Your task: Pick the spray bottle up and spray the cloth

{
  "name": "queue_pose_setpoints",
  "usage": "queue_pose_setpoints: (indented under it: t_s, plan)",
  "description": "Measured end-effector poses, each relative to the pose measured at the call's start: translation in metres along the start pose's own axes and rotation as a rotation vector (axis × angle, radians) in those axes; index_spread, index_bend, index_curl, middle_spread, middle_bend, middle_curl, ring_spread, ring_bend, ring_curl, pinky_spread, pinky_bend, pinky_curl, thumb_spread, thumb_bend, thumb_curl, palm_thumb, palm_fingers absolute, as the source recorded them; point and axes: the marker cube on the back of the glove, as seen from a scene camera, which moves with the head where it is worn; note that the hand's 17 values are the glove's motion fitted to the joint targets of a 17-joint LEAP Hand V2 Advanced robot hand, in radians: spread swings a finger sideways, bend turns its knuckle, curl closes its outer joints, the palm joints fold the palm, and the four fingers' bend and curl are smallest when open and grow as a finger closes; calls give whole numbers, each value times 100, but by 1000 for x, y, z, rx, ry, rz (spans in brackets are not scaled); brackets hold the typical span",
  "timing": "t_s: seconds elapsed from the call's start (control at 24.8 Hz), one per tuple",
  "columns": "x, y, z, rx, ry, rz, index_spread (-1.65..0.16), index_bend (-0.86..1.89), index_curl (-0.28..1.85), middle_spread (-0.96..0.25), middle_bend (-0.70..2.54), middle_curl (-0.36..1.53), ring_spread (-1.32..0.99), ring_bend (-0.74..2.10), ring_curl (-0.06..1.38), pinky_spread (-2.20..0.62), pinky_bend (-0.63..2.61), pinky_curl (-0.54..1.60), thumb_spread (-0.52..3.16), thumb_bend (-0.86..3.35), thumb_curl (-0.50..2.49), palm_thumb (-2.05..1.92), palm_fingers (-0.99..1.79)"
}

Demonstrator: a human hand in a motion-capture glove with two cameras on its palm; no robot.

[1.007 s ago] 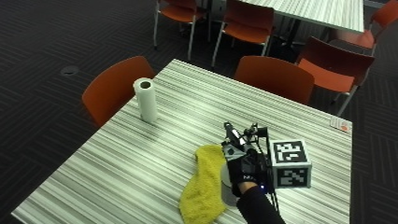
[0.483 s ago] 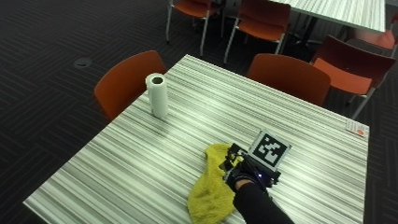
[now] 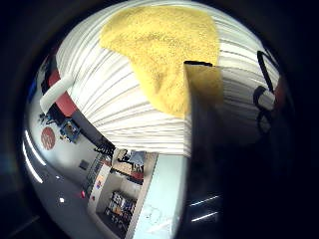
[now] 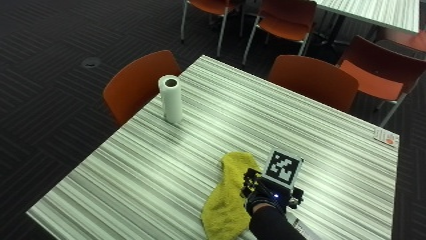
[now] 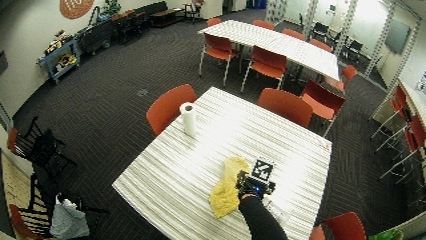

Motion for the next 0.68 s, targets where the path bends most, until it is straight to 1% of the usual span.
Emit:
queue_pose_setpoints:
  t_s: [0.12,0.2,0.32,0.48,0.68]
  plan:
    - [-2,-5,-2,55,-18,1,-12,35,60,-5,47,58,-12,49,50,7,15,24,85,-1,78,120,107]
    - [-5,-5,-5,94,-46,-43,-12,35,61,-5,46,59,-12,49,50,6,15,25,85,-1,78,120,107]
    - [-10,2,-13,142,-102,-160,-12,34,61,-6,46,59,-12,49,50,6,14,25,84,-1,78,120,107]
    - [-17,18,-26,248,-196,-330,-13,34,62,-6,46,59,-12,49,51,6,14,26,84,-1,79,120,107]
    - [-15,39,-38,381,-461,-552,-13,33,62,-6,46,60,-12,49,51,7,13,26,84,-1,80,119,107]
